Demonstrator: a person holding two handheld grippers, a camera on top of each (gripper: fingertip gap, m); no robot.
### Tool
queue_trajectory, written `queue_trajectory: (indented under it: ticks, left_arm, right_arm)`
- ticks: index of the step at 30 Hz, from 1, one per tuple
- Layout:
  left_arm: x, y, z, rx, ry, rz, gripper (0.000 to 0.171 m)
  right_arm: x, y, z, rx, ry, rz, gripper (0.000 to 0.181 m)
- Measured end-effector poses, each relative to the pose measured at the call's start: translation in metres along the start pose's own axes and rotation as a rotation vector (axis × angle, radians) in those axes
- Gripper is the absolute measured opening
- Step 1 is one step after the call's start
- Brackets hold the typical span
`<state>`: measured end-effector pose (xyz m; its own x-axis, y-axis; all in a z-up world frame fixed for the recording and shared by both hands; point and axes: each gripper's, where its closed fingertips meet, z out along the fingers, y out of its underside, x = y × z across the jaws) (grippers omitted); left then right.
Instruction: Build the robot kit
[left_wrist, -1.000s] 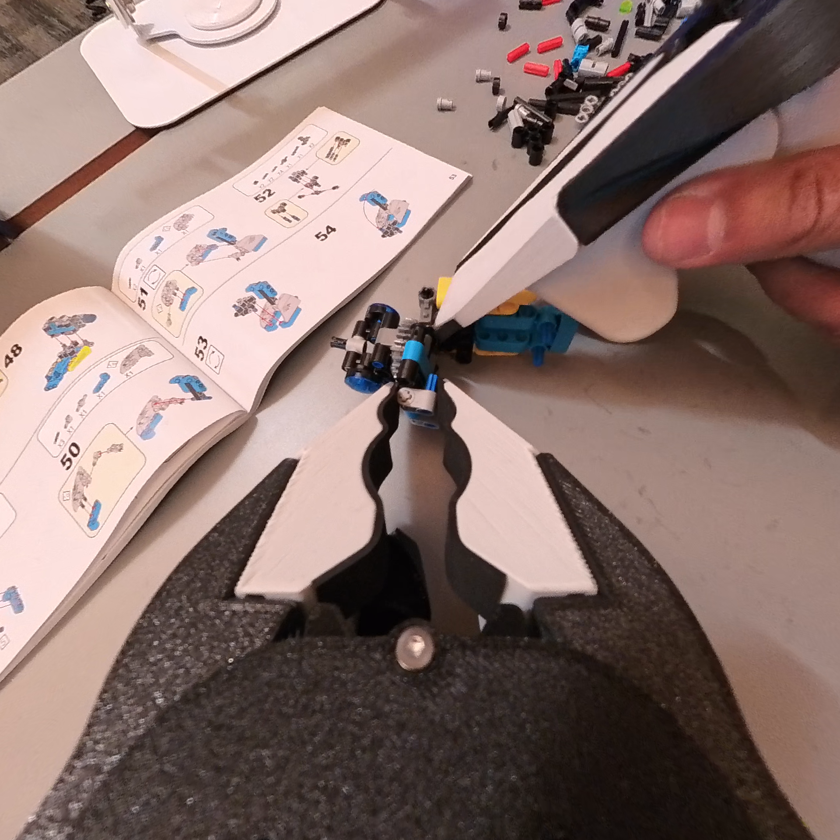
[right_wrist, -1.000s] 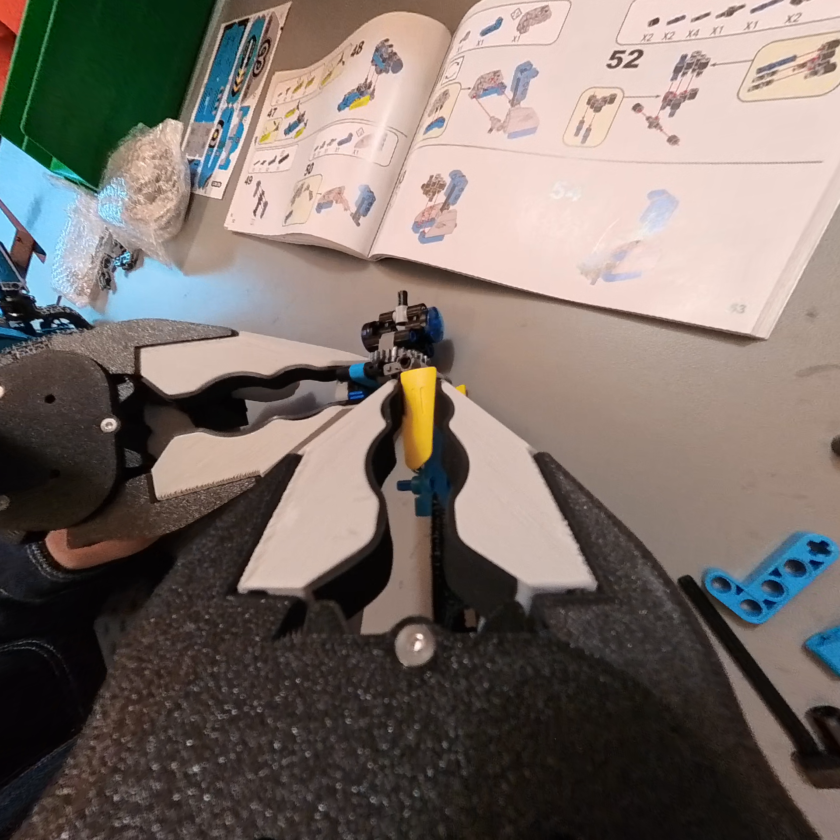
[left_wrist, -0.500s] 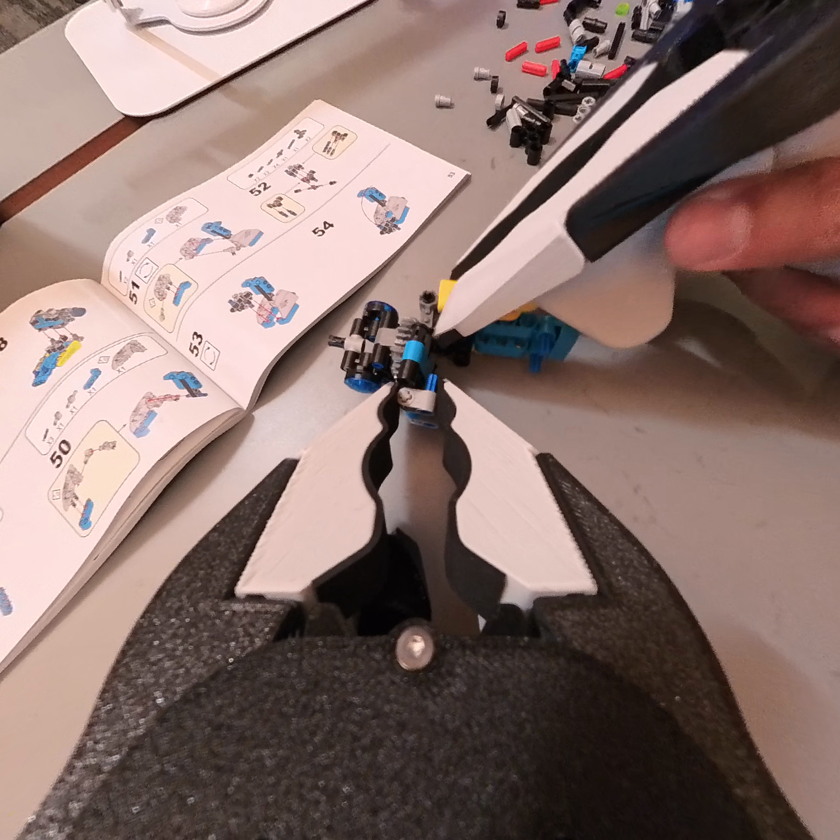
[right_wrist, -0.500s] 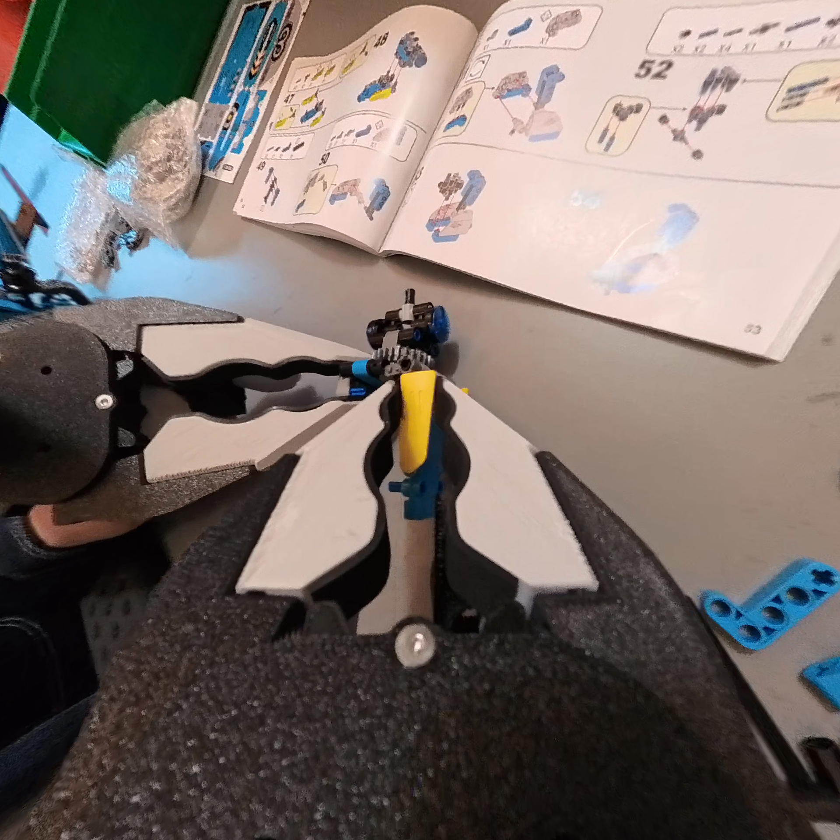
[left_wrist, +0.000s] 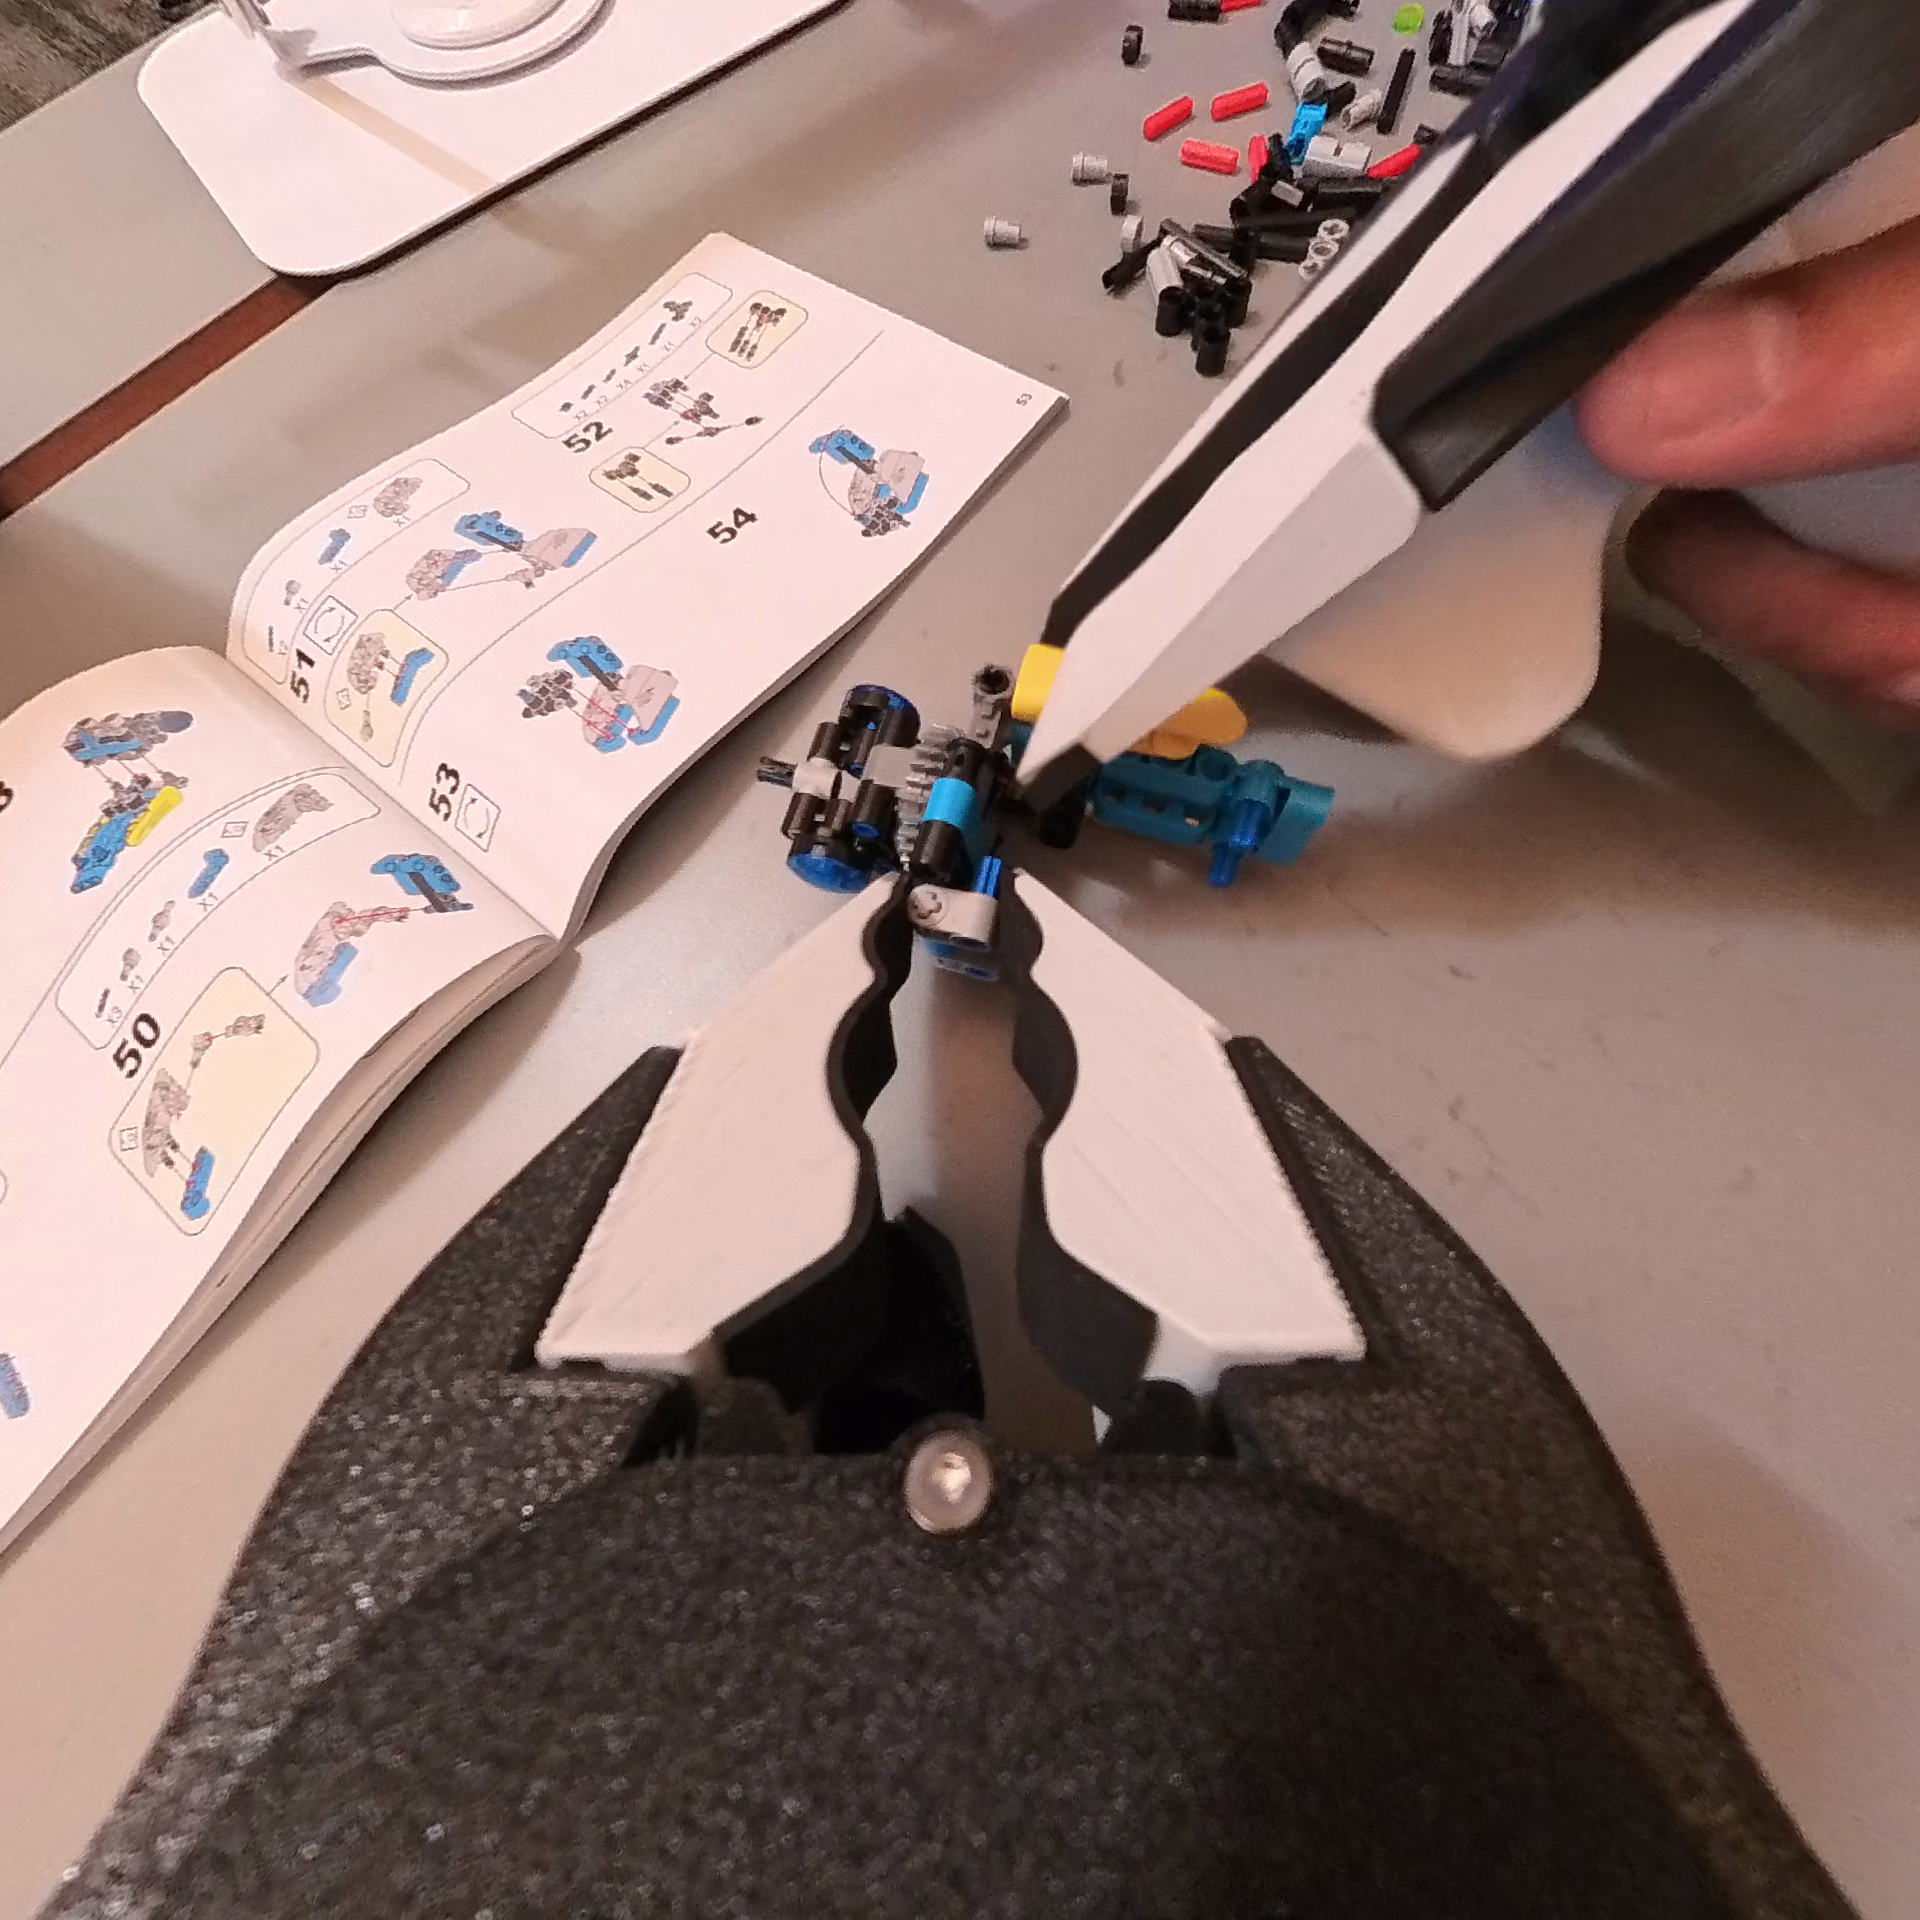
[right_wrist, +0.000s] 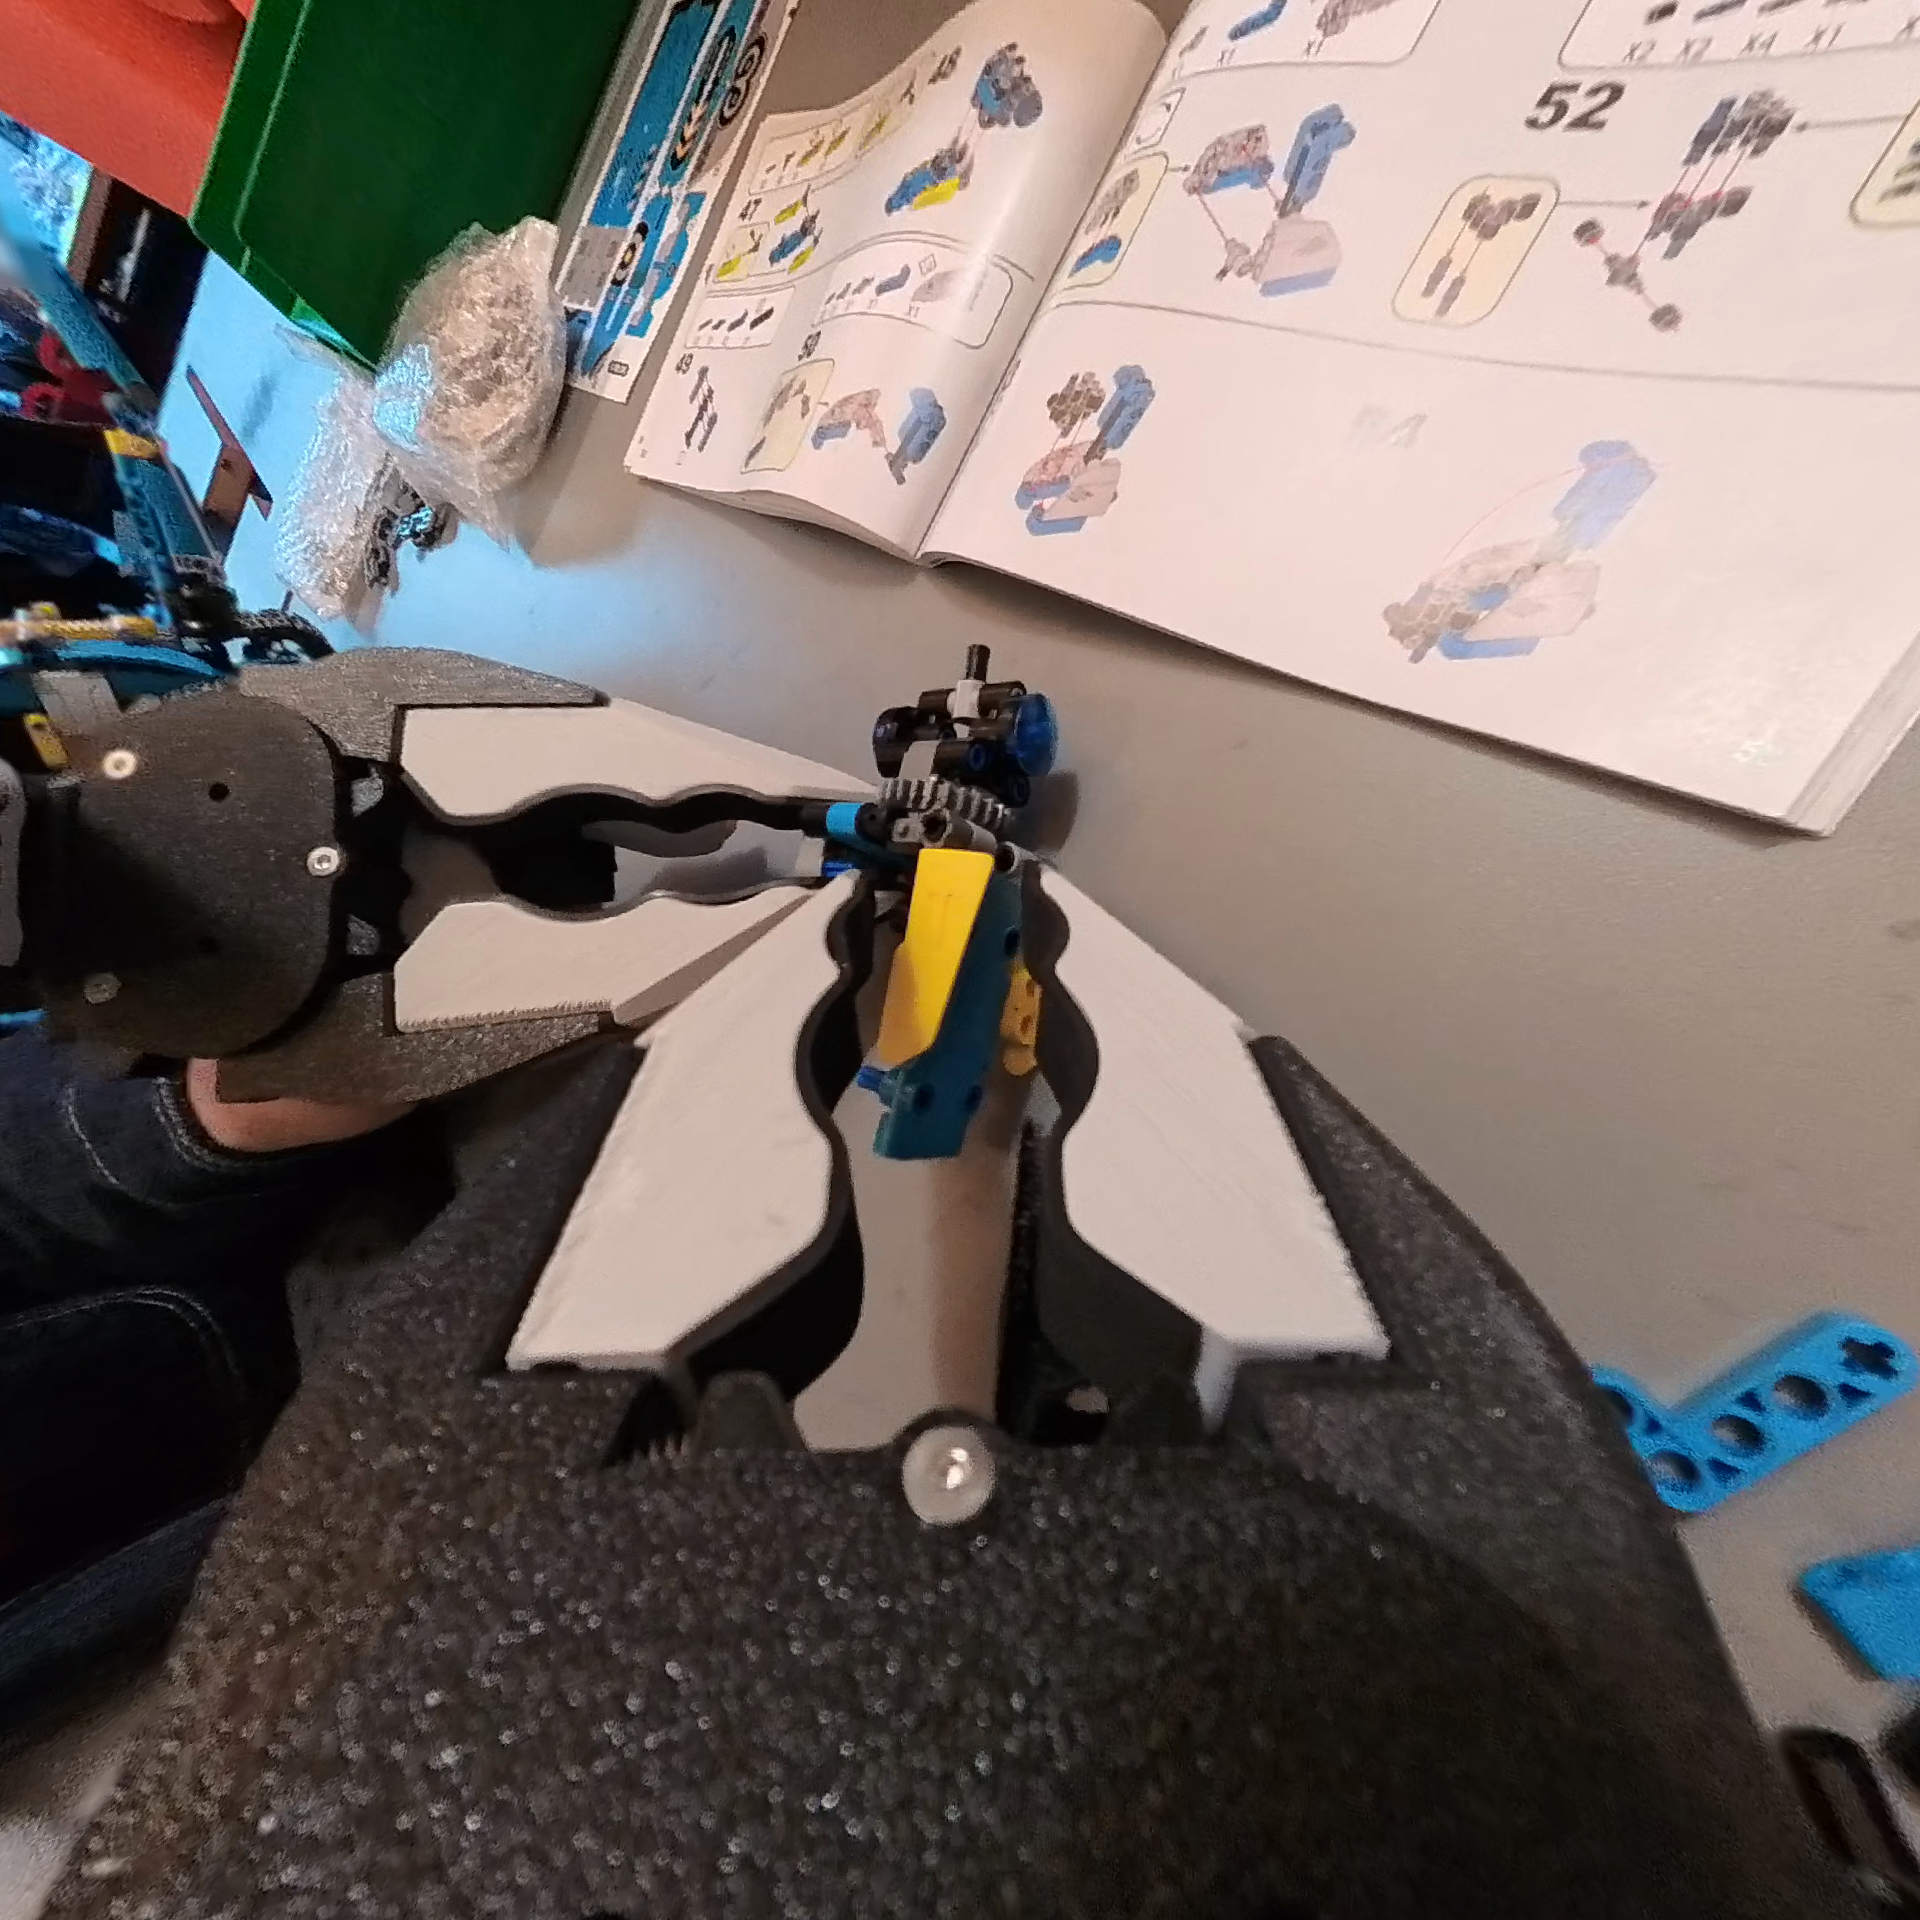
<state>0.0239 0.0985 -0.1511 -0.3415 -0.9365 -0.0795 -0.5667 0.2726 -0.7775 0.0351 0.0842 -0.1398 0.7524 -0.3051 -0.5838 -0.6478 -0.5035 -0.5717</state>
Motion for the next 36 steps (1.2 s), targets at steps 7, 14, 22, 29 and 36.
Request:
queue_trajectory:
  ticks: [7,14,22,29,36]
  left_arm:
    - [0.0,0.0,0.0,0.002,0.01,0.011,0.016]
    - [0.002,0.0,0.0,0.003,0.029,0.033,0.016]
    - [0.001,0.0,0.0,0.004,0.031,0.024,0.016]
    - [-0.003,0.0,-0.001,0.001,-0.007,0.024,0.02]
    - [-0.001,0.001,-0.002,-0.001,0.001,0.016,0.023]
  right_arm:
    - [-0.004,-0.017,-0.016,0.069,0.028,-0.254,0.028]
    - [-0.001,-0.019,-0.015,0.053,0.062,-0.633,0.021]
    - [0.001,-0.002,-0.011,-0.04,0.057,-0.568,0.032]
    - [0.006,-0.001,-0.015,-0.056,0.098,-0.604,0.023]
    - [0.0,-0.002,-0.017,-0.044,0.144,-0.688,0.013]
